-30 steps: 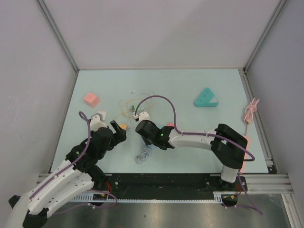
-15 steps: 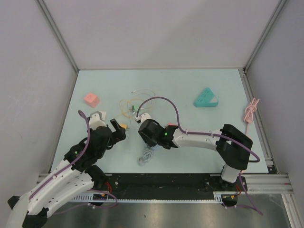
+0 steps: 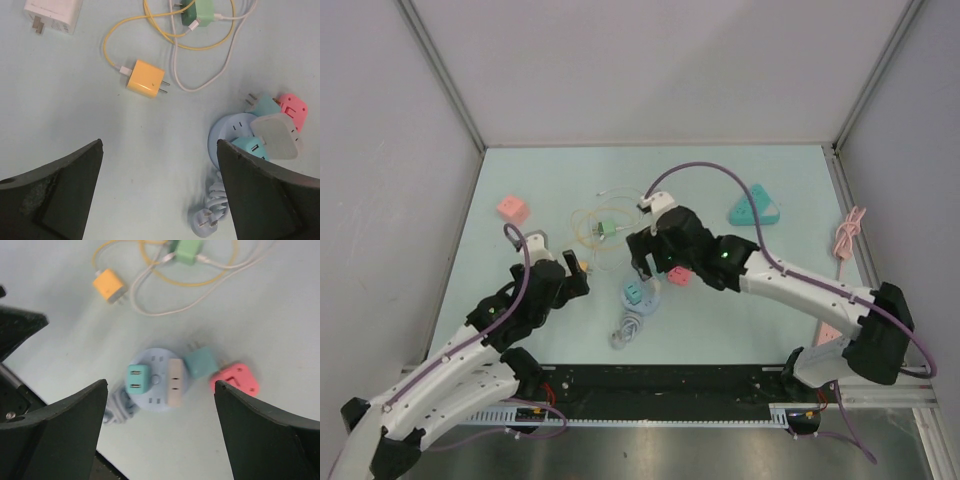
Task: Insert the plug
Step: Insert the plug into the socket.
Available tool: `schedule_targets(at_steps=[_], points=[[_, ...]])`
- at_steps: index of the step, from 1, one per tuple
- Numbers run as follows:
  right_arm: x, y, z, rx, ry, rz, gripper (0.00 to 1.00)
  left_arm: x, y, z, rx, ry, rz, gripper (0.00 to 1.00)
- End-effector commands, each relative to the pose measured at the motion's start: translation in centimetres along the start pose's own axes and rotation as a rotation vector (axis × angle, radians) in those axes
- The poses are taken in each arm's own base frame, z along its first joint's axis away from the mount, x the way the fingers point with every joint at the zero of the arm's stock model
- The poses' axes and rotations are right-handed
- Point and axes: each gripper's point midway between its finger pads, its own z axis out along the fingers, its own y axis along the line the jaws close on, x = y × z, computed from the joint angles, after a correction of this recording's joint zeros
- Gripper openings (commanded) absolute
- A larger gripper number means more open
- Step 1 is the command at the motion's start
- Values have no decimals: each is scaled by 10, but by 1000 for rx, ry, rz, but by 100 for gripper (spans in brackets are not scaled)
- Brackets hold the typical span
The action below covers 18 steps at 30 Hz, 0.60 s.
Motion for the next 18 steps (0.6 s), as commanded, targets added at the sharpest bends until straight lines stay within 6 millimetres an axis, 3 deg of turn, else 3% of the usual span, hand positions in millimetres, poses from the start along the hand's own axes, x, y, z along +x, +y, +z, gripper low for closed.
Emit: schedule_targets(at_steps=[1, 3, 6, 7, 8, 11, 13, 18], points=[[-4, -59, -28, 116, -20, 60, 91, -20, -17, 0, 42, -32, 22, 100], [-9, -89, -41, 144, -64, 140, 93, -17, -18, 5, 30, -12, 34, 100], [10, -115, -45, 175, -71, 230, 95, -12, -13, 15, -13, 26, 27, 100], [8, -128, -54, 196, -106, 262, 95, -11, -11, 19, -22, 35, 20, 100], [18, -132, -52, 196, -107, 280, 95, -9, -10, 22, -25, 52, 14, 100], [20, -144, -57, 199, -165, 330, 100, -5, 0, 36, -70, 86, -25, 100], [32, -152, -54, 206, -155, 354, 100, -8, 6, 44, -91, 88, -49, 100], [49, -152, -40, 158, -124, 362, 100, -7, 21, 64, -147, 144, -92, 100]])
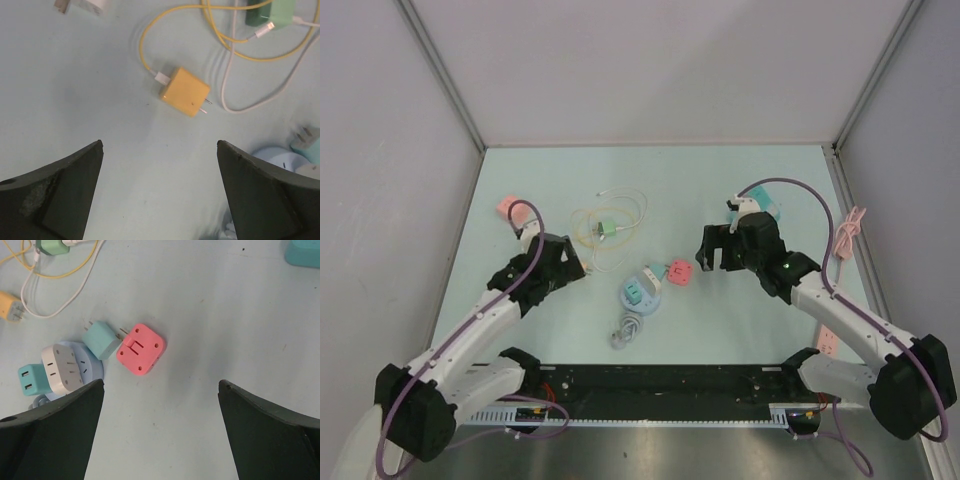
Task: Insert the plug
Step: Insert the plug into the socket, then pick up the socket from the center of the board.
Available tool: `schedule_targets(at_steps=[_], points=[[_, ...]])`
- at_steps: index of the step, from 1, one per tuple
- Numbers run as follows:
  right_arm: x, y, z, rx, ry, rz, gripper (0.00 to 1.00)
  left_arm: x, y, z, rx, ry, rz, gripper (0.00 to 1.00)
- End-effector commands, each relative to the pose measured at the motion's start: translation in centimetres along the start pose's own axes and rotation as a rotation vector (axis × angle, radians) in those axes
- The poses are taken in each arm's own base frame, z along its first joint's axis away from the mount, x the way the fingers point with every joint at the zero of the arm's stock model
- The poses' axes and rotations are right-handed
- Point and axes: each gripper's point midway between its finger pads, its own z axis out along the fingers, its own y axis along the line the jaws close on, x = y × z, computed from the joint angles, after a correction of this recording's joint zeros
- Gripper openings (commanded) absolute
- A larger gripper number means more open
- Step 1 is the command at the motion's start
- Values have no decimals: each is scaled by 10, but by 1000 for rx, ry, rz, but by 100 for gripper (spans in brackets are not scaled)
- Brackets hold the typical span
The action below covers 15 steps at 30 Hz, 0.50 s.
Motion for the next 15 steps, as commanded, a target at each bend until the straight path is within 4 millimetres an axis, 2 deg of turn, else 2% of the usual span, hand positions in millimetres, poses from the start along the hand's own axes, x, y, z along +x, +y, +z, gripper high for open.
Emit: schedule_targets(at_steps=[1, 5, 10, 15], points=[[-3, 11, 10, -88, -39, 17, 100, -18, -5, 11, 23, 9, -41, 100], [4, 12, 21, -118, -48, 10, 100, -19, 6, 27, -27, 46, -83, 100], [11, 12, 30, -128, -30, -18, 100, -19, 10, 41, -89, 67, -97, 99], [13, 13, 31, -141, -32, -29, 100, -32, 16, 54, -147, 51, -176, 98]])
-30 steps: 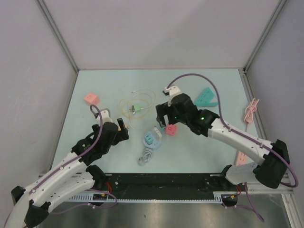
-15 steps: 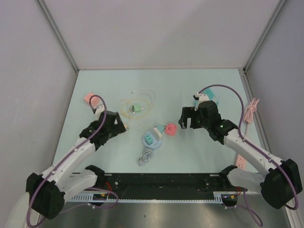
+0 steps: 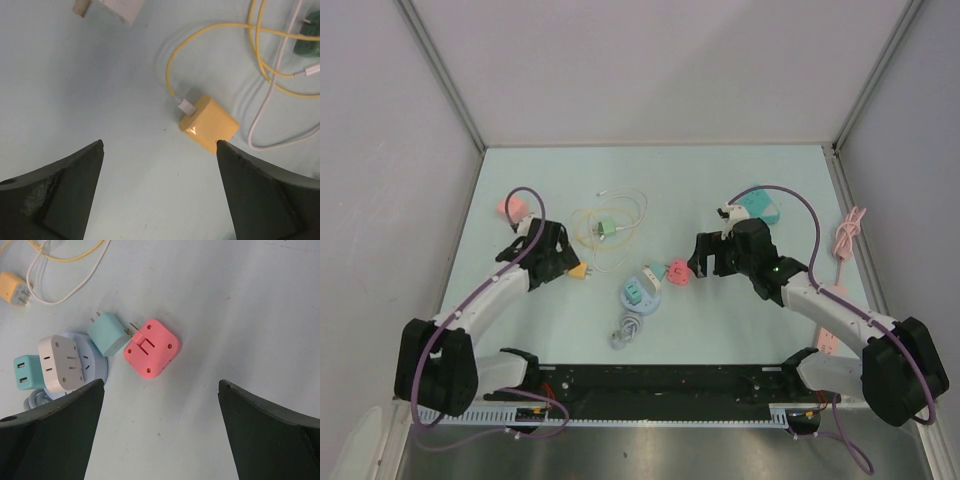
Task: Insert the plug
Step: Pick up the socket from the center of the board.
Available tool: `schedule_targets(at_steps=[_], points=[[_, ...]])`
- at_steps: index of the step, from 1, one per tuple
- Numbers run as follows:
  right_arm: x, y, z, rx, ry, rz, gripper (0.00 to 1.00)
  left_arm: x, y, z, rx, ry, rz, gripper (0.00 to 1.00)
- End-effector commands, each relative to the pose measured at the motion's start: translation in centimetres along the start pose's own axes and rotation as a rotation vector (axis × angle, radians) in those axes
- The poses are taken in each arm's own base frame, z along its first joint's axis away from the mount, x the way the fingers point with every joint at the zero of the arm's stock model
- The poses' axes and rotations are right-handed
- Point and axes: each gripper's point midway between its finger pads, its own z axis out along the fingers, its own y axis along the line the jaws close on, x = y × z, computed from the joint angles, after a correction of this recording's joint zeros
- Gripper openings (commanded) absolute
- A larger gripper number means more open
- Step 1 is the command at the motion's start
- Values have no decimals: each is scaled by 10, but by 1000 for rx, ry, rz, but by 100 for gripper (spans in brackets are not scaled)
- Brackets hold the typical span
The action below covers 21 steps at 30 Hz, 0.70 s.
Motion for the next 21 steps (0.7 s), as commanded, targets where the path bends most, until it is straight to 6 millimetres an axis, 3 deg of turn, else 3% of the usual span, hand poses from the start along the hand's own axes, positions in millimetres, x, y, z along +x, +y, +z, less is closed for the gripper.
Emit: schedule_targets(at_steps=[1, 10, 17, 21], points=[[-13, 6, 1, -38, -62, -30, 99, -35, -7, 4, -8, -80, -113, 98], [-11, 9, -4, -45, -77, -57, 99, -67, 29, 32, -139, -122, -257, 98], [-10, 11, -2, -40, -80, -79, 99, -112, 23, 49, -141, -119, -193, 100], [-10, 13, -2, -41, -86, -93, 99, -117, 25, 58, -167, -81, -92, 100]])
